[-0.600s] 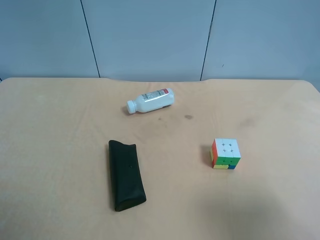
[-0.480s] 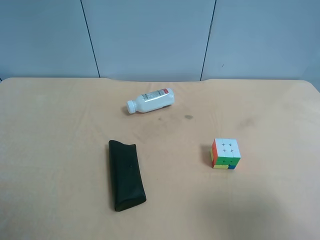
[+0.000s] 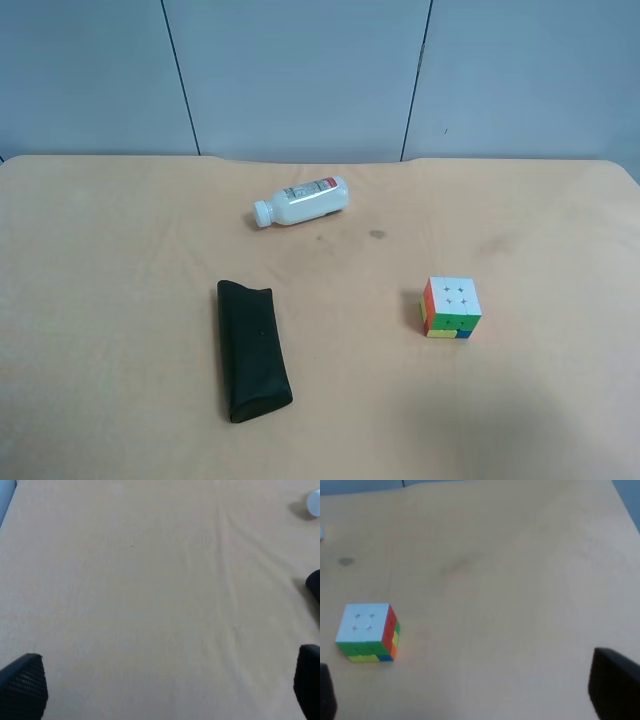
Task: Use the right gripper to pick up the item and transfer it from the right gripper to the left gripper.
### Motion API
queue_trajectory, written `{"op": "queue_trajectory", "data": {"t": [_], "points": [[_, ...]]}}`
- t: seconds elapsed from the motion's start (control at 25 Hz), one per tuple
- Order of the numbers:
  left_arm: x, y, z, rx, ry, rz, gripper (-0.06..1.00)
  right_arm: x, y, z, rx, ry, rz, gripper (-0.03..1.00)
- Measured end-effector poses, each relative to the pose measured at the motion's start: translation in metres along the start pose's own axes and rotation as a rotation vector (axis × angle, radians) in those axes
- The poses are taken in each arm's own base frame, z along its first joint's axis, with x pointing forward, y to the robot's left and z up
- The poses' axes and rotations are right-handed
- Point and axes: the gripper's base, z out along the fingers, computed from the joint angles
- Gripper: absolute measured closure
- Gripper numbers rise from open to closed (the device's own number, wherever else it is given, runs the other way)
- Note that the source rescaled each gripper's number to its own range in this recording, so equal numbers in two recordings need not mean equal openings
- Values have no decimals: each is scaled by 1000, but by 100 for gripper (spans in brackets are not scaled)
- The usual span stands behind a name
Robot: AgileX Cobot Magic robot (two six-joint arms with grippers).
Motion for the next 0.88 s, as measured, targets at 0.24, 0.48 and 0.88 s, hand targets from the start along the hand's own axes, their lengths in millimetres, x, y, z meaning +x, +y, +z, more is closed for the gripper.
{"op": "queue_trajectory", "data": {"t": [0.24, 0.48, 0.88], "points": [[0, 0, 0, 0, 0, 0, -6, -18, 3, 3, -17, 60, 3, -3], [0, 0, 0, 0, 0, 0, -6, -67, 7, 26, -17, 205, -18, -3], [0, 0, 0, 0, 0, 0, -6, -121, 20, 108, -40, 543, -11, -3]]}}
